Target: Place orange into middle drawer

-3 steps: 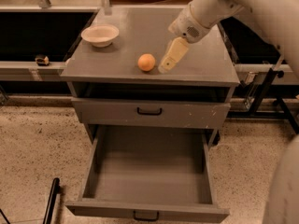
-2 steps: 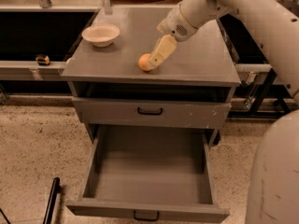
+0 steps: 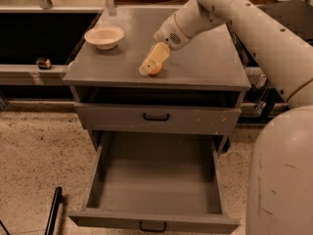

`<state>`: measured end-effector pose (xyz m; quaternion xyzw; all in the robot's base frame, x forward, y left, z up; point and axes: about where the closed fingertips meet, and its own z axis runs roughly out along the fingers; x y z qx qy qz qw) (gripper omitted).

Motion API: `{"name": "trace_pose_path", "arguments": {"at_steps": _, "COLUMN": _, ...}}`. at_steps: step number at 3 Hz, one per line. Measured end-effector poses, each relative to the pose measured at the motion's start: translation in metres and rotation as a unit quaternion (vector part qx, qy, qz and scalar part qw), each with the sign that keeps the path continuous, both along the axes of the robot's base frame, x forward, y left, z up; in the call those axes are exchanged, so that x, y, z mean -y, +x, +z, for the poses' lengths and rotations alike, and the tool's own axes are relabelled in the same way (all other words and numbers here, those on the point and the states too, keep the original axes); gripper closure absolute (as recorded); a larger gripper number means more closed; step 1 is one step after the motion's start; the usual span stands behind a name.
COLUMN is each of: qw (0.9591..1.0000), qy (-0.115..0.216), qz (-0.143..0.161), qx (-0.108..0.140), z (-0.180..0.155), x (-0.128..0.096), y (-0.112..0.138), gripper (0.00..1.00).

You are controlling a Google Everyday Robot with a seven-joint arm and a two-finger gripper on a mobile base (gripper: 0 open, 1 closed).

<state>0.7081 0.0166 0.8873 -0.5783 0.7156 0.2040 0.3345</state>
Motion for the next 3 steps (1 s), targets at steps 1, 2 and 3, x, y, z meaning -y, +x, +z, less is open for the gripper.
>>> {"name": "trace_pose_path", "arguments": {"at_steps": 1, "qw": 0.9999, "qy": 0.004, "qz": -0.011, "qx": 0.004, "z": -0.008, "x": -0.006, "y": 0.004, "gripper": 0.00}}
{"name": "trace_pose_path", "arguments": {"at_steps": 2, "qw": 0.9998, "qy": 0.009, "qz": -0.017, "qx": 0.007, "z": -0.018, "x": -0.006, "y": 0.007, "gripper": 0.18}}
{"name": "trace_pose_path", "arguments": {"at_steps": 3, "qw": 0.9998, "qy": 0.010, "qz": -0.016, "qx": 0.009, "z": -0.030, "x": -0.006, "y": 0.010, "gripper": 0.26}}
